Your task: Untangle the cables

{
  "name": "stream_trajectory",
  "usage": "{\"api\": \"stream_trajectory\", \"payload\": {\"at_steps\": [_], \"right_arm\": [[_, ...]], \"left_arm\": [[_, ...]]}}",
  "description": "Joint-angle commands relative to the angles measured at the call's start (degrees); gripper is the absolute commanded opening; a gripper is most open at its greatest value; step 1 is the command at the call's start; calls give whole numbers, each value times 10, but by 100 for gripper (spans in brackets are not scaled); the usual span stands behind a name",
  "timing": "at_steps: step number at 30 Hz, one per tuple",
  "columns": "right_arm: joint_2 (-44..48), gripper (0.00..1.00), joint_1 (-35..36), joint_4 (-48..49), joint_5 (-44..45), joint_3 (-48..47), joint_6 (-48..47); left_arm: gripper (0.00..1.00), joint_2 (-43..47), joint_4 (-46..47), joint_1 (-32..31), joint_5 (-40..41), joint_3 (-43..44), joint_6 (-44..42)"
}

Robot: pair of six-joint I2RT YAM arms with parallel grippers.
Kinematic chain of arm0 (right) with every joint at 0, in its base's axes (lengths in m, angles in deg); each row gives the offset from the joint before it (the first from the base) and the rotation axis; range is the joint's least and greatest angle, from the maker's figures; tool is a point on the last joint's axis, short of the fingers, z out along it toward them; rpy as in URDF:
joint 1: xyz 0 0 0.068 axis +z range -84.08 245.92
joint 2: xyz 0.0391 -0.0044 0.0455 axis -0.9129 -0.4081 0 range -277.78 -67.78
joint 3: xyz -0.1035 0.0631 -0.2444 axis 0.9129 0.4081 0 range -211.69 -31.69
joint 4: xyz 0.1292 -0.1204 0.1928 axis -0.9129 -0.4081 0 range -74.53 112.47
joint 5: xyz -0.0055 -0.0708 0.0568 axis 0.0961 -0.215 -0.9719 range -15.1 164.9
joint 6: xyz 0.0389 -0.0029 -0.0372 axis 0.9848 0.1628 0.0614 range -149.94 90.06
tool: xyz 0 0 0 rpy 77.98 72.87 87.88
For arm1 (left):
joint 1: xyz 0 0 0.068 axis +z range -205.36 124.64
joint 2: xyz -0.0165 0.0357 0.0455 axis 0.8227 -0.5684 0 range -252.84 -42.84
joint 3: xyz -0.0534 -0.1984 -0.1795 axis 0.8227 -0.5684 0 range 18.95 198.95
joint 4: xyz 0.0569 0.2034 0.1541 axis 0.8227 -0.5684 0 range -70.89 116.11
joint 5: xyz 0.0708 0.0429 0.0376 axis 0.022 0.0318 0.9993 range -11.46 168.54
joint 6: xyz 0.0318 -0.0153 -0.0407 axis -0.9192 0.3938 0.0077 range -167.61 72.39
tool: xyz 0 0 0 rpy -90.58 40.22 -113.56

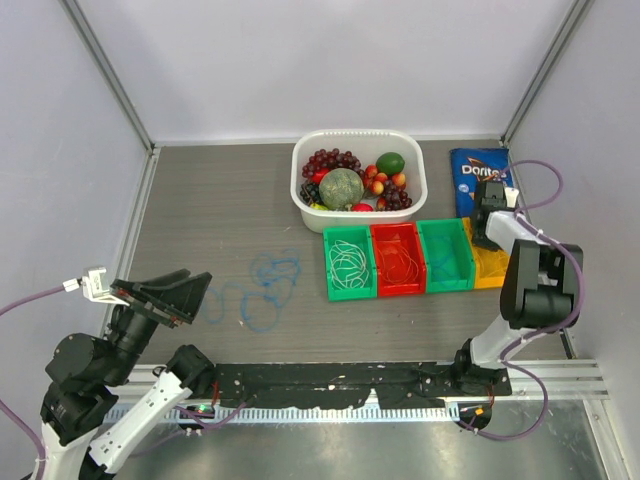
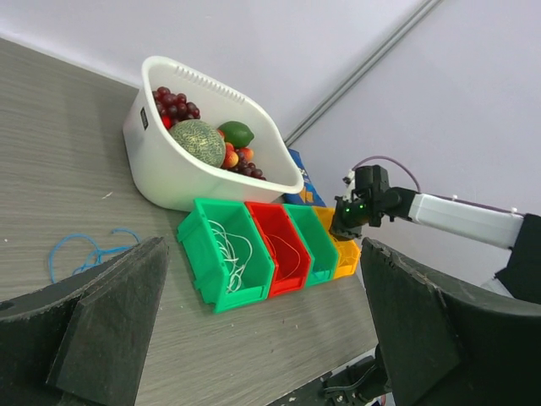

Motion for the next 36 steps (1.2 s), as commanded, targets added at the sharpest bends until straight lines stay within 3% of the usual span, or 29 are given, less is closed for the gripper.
{"api": "stream_trajectory", "payload": {"at_steps": [1, 9, 13, 15, 18, 20, 26, 31, 36], "right_arm": [[-49, 1, 2, -32, -39, -38, 30], [-22, 6, 1, -79, -26, -70, 55], [37, 21, 2, -113, -19, -92, 81], [70, 36, 2, -126, -7, -99, 84], [115, 44, 3, -142, 1, -107, 82], [136, 55, 3, -150, 6, -110, 81], [185, 60, 20, -156, 2, -118, 74], [203, 60, 121, -161, 12, -150, 78], [204, 60, 241, -134, -38, -161, 119]], "left_arm": [[100, -5, 3, 1, 1, 4, -11], [100, -6, 6, 0, 4, 0, -14], [100, -16, 23, 1, -7, -6, -9], [100, -26, 28, 1, -13, -9, -5], [100, -31, 38, 1, -18, -18, 2], [100, -37, 39, 1, -17, -23, 6], [100, -64, 37, 1, -19, -39, 32], [100, -96, 47, 1, -49, -71, 76], [99, -124, 43, 1, -41, -113, 133]]}}
